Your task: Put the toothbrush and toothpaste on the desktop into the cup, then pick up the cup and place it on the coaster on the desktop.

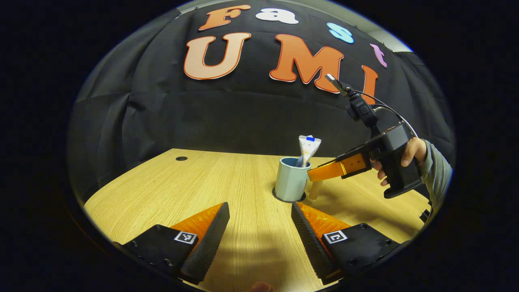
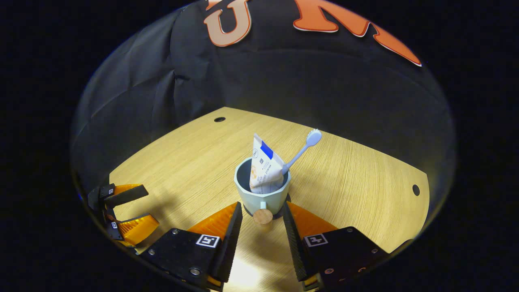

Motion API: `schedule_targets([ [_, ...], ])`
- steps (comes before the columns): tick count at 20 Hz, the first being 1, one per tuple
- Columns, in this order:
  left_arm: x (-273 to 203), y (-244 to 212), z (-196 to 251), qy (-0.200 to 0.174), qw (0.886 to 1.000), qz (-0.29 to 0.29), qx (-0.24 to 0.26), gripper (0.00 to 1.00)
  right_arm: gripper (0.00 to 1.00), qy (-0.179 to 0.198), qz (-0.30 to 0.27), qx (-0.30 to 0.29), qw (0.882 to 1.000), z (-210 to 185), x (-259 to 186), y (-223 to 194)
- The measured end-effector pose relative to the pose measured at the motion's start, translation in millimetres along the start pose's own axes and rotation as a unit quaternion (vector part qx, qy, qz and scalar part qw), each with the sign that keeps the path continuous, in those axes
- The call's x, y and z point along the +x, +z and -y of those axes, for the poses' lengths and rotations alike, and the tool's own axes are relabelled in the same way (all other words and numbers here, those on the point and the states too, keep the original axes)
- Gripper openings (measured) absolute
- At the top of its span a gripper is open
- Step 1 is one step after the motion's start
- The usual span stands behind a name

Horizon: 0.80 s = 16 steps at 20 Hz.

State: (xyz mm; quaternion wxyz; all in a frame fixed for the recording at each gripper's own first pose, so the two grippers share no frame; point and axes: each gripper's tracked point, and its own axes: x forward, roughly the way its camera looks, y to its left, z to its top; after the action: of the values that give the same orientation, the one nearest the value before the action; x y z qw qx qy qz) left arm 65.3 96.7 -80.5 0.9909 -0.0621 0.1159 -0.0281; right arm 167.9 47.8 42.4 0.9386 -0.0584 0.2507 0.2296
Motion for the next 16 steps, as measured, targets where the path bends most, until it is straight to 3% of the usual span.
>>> schedule_targets([
  [11, -0.2, 43.4, 35.4, 0.001, 0.998, 0.052, 0.036, 0.97, 0.76, -0.032, 0.139, 0.007, 0.990, 13.0, -73.7, 0.8],
  [16, -8.0, 67.8, 42.2, 0.010, 0.995, 0.092, 0.033, 0.97, 0.76, -0.075, 0.206, -0.001, 0.976, 23.9, -111.1, -2.1],
])
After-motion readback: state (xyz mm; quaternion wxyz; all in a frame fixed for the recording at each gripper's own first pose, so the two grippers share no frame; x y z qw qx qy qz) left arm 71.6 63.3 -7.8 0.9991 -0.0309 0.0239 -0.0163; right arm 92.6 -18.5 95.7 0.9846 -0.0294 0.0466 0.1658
